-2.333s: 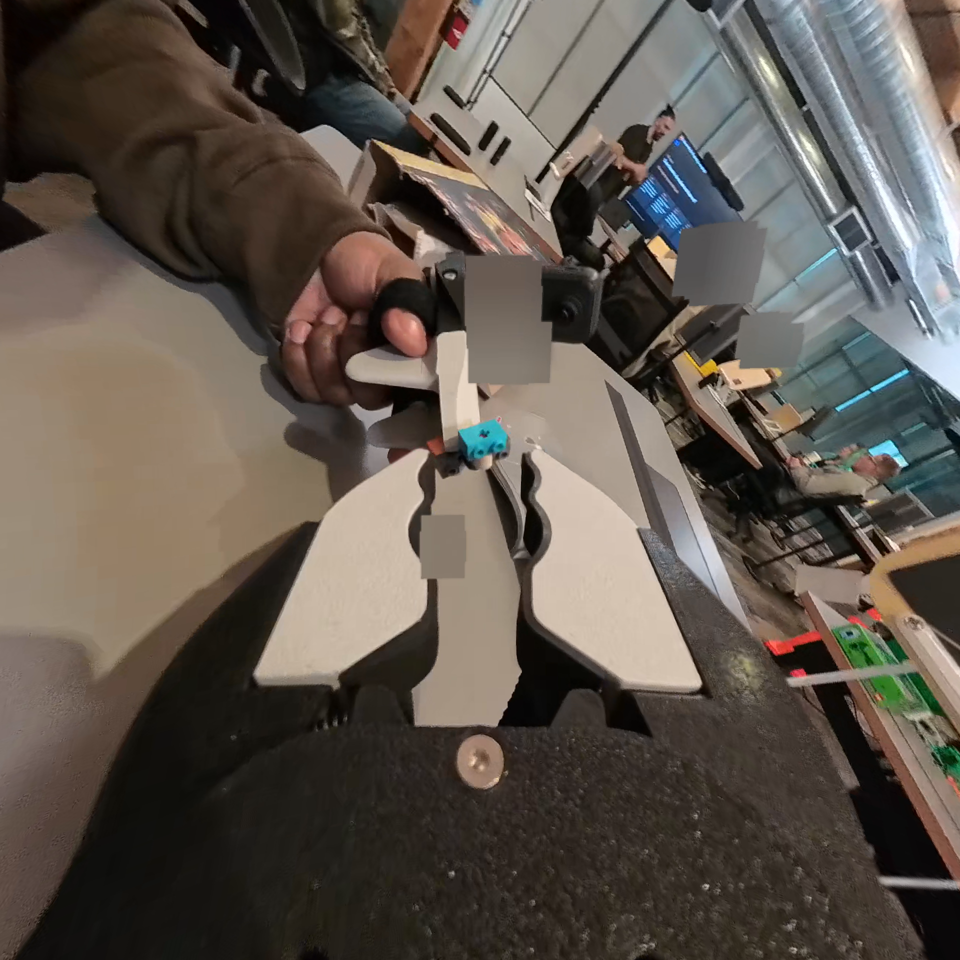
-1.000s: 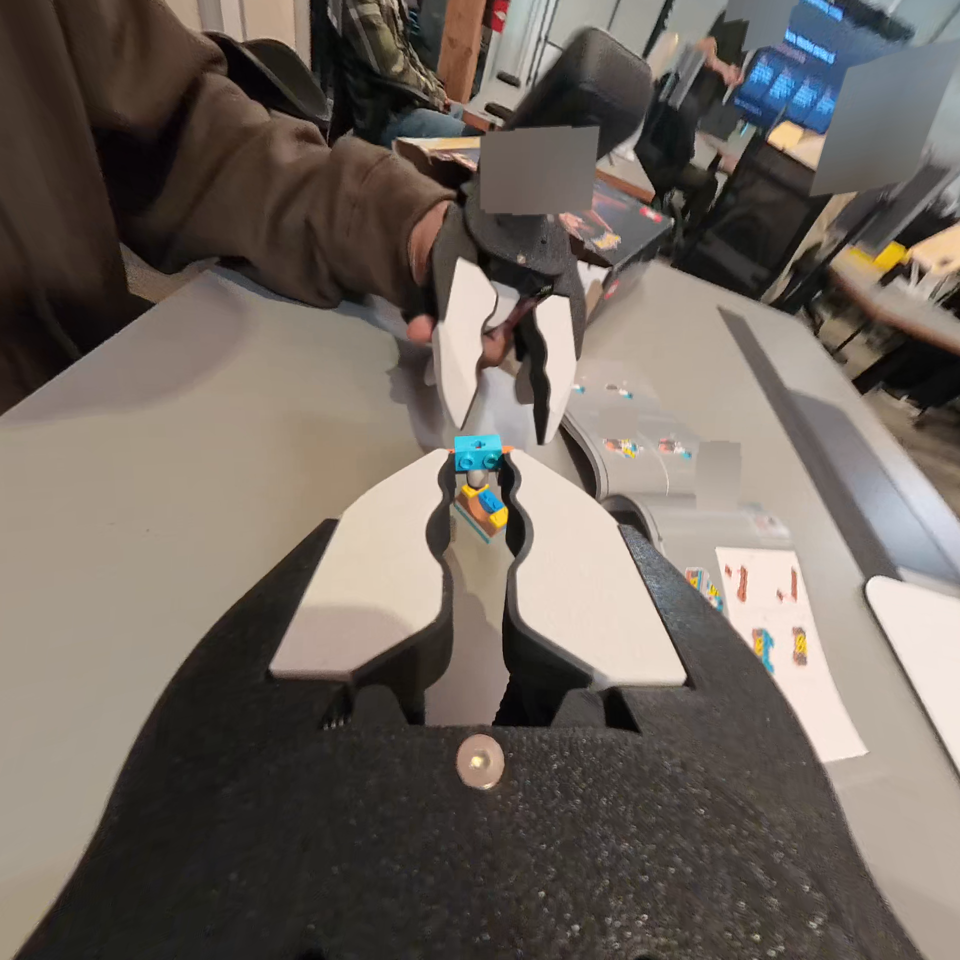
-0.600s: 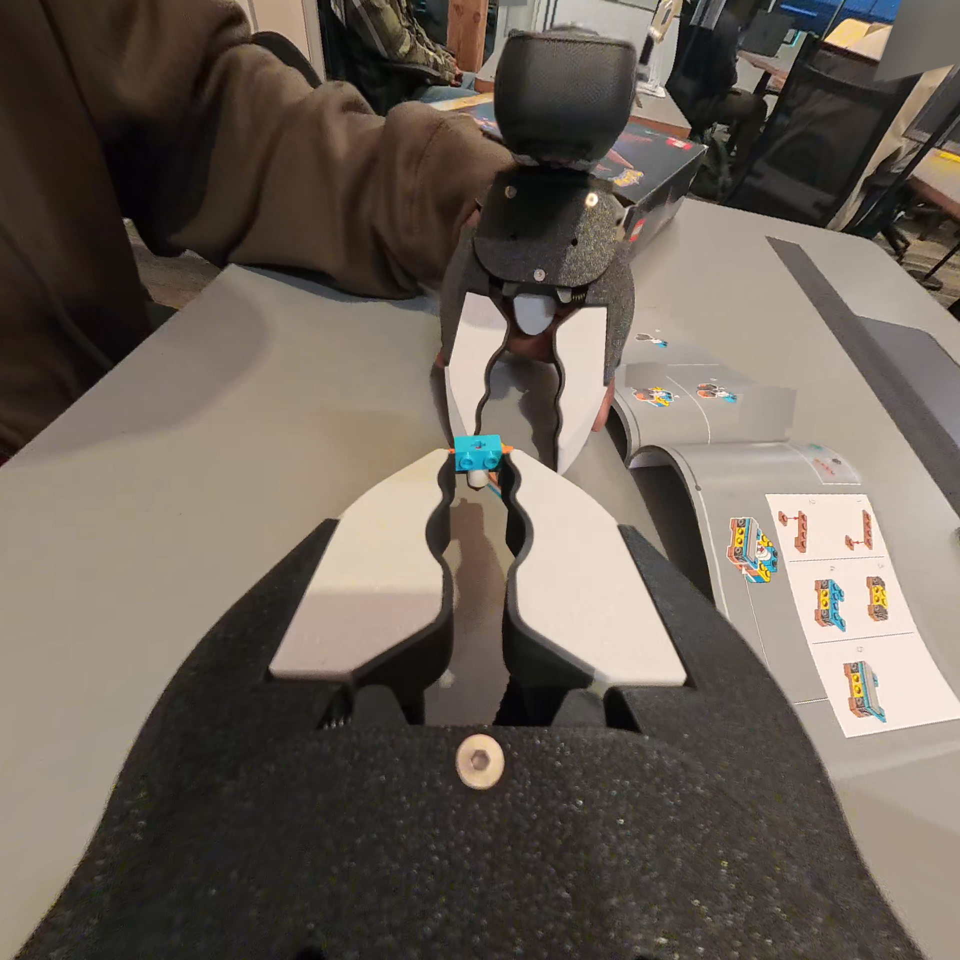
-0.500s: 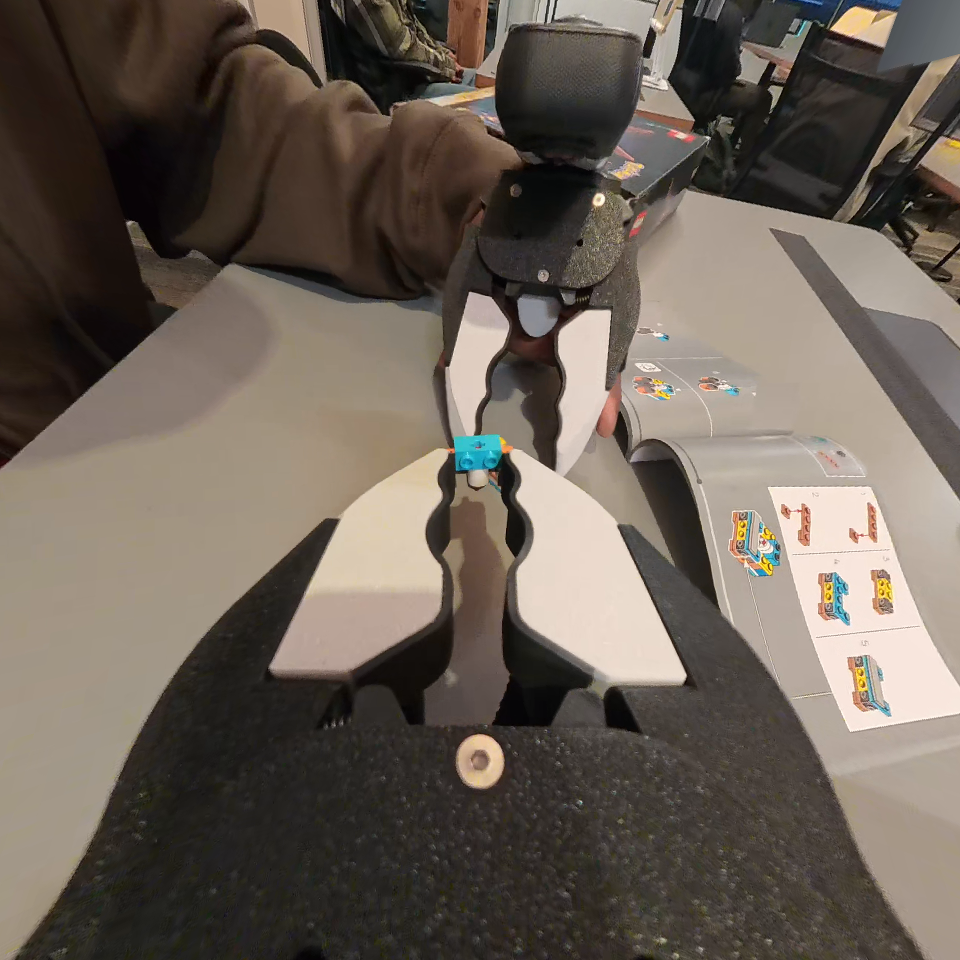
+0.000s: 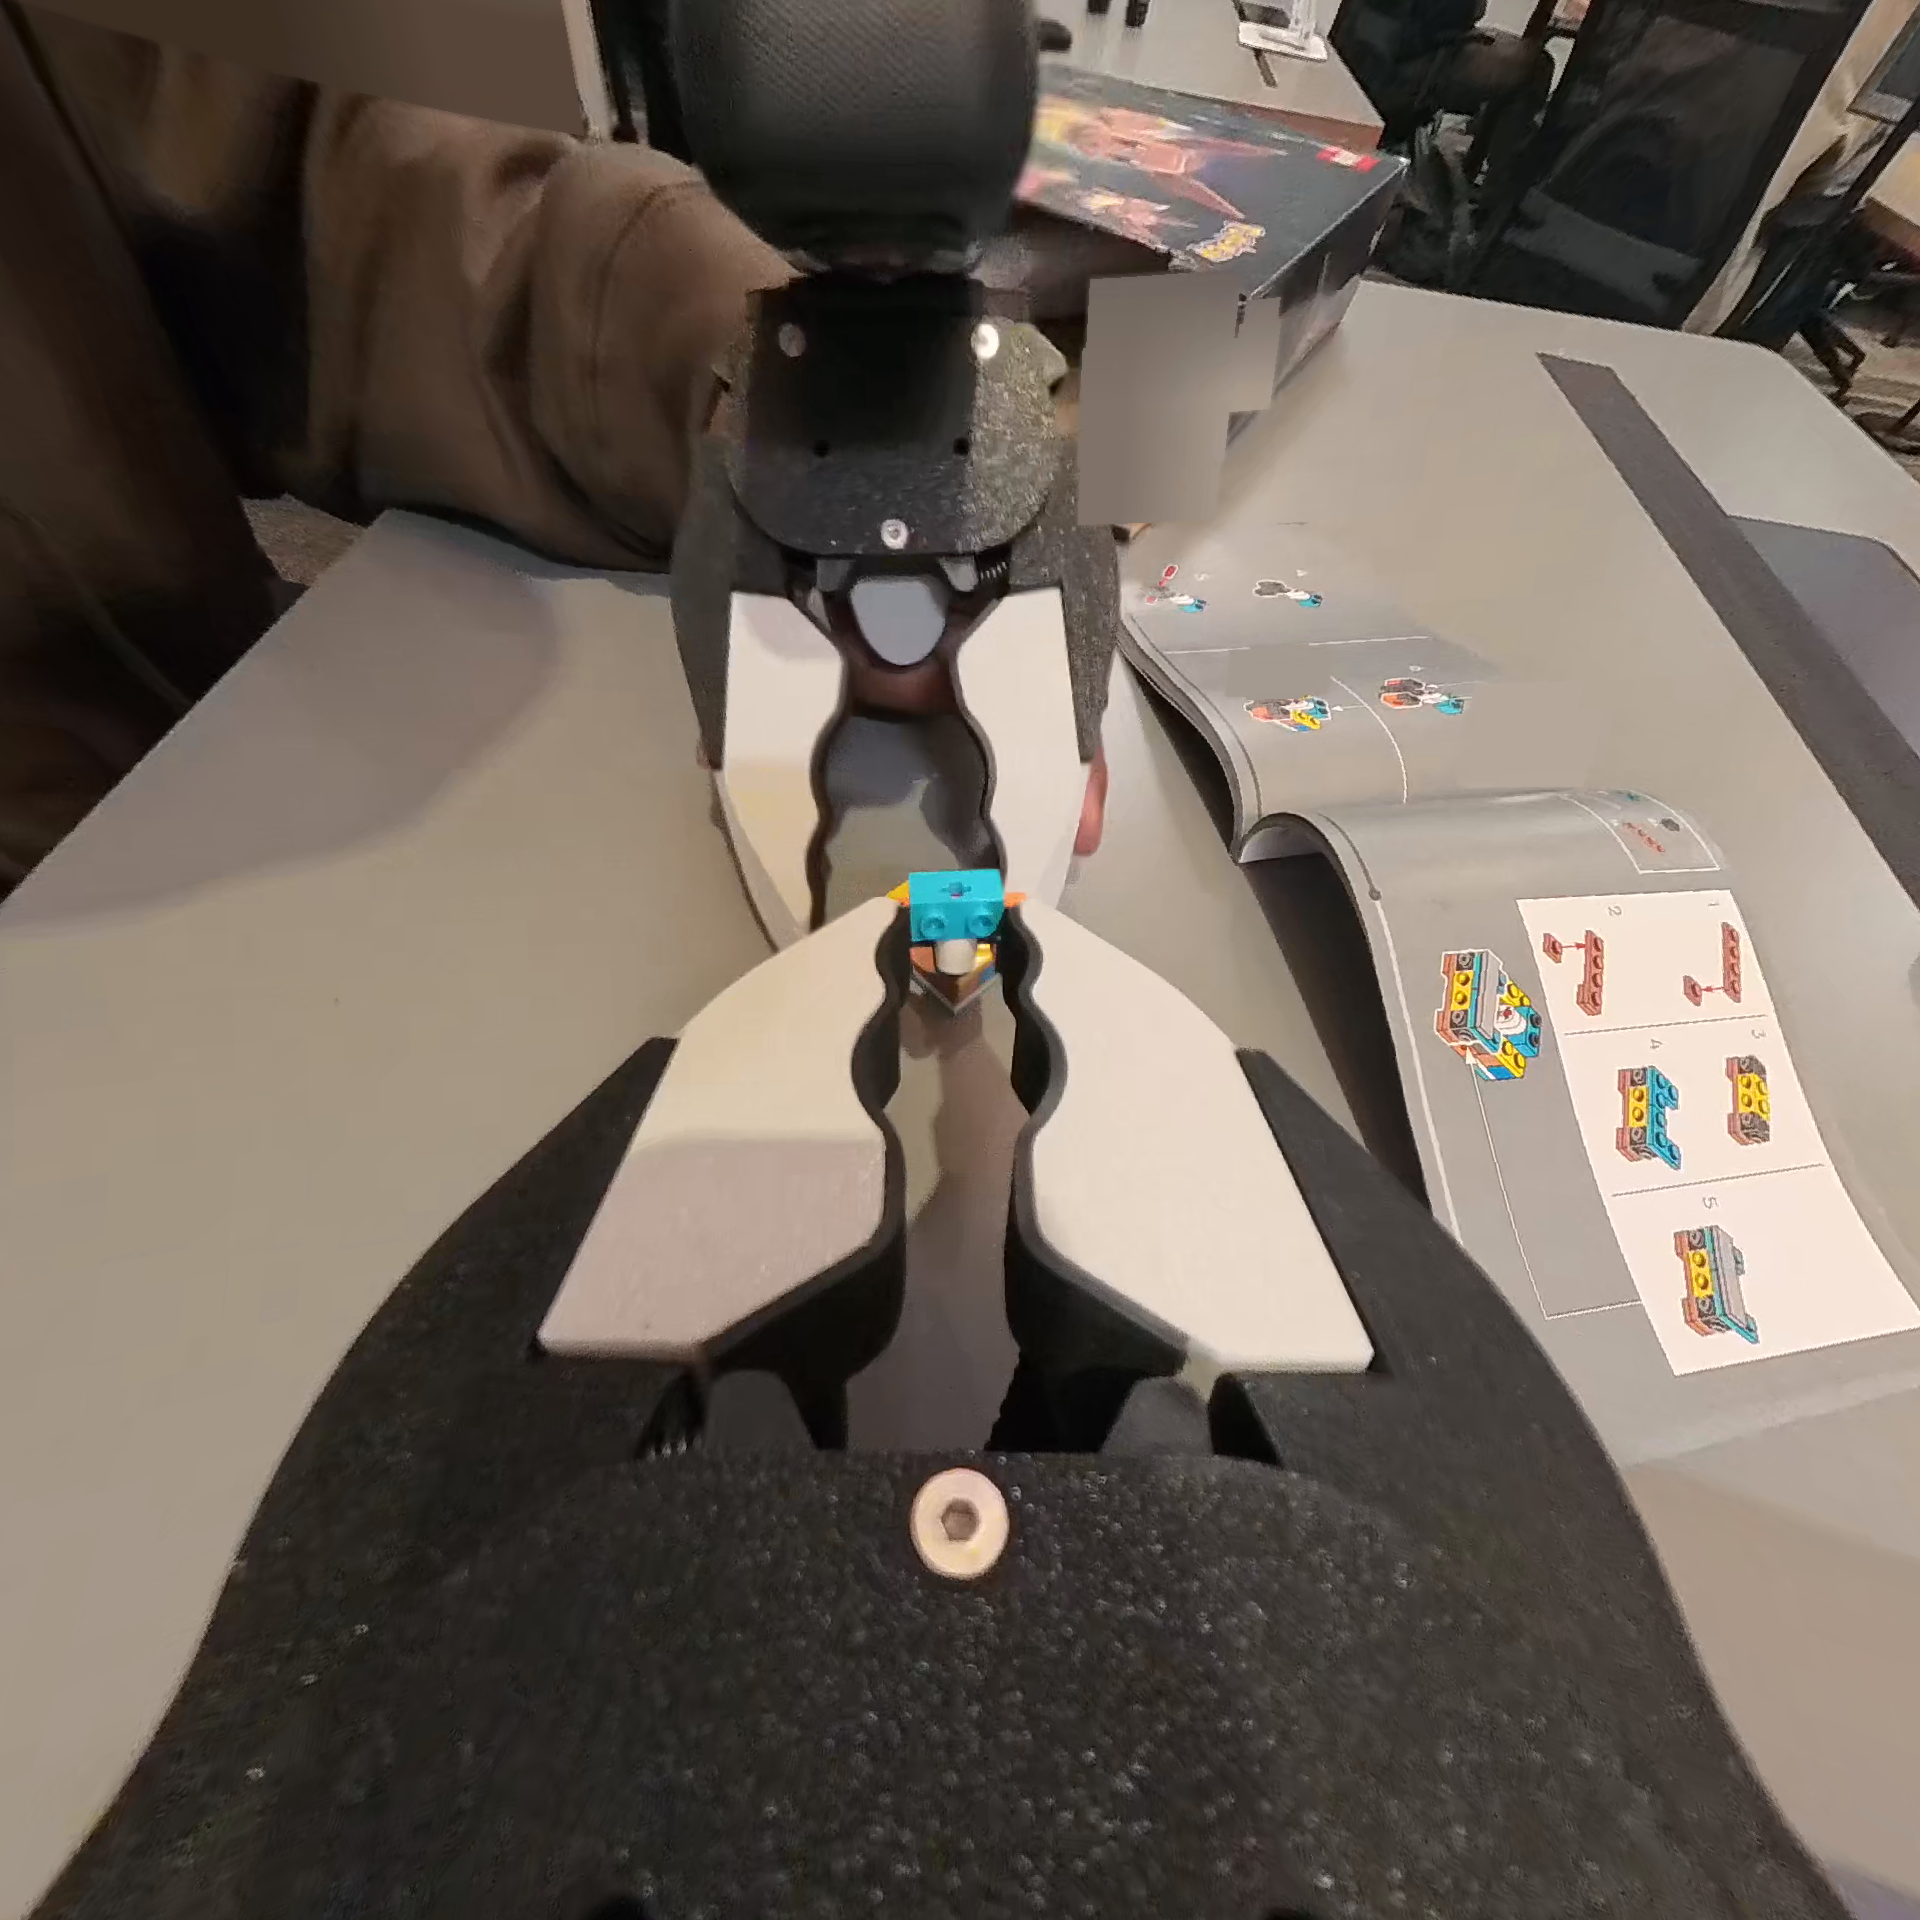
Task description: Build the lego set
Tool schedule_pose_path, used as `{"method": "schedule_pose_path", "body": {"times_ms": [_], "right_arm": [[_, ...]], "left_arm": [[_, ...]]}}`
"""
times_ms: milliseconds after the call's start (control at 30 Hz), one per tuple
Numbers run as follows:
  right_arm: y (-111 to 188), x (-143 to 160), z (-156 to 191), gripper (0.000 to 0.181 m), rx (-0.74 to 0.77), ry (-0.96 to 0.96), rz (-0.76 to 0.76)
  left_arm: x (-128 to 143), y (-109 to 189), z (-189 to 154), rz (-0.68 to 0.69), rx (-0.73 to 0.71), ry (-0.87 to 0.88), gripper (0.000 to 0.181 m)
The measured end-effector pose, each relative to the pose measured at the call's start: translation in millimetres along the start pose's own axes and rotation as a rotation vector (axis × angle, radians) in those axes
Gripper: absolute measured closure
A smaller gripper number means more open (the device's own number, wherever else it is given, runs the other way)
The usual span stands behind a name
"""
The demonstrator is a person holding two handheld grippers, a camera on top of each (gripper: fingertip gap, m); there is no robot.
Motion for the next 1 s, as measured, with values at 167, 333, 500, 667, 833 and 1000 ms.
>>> {"method": "schedule_pose_path", "body": {"times_ms": [167,333,500,667,833,1000], "right_arm": [[4,-1,0,0.165,-0.010,-0.006,-0.006],[6,-4,3,0.165,-0.010,0.002,-0.008],[8,-4,4,0.165,-0.010,0.008,-0.007],[11,-3,2,0.165,-0.003,0.009,-0.002],[14,-2,3,0.165,-0.002,0.015,0.006],[12,-3,6,0.165,-0.016,0.024,0.012]], "left_arm": [[1,23,14,-0.049,0.030,-0.204,0.127],[12,19,21,0.051,0.115,-0.289,0.132],[4,4,19,0.033,0.087,-0.280,0.139],[-8,-7,15,0.032,0.020,-0.245,0.142],[-2,-3,17,0.005,0.067,-0.208,0.134],[-1,-2,14,-0.026,0.167,-0.235,0.133]]}}
Point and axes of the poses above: each gripper's, where its closed fingertips meet, y back along the fingers, x out of its underside, z = x × y across the jaws, the point moved 1 cm from there along y, back along the fingers, and after that the axes turned 1 degree about y, right-handed, at the moved point
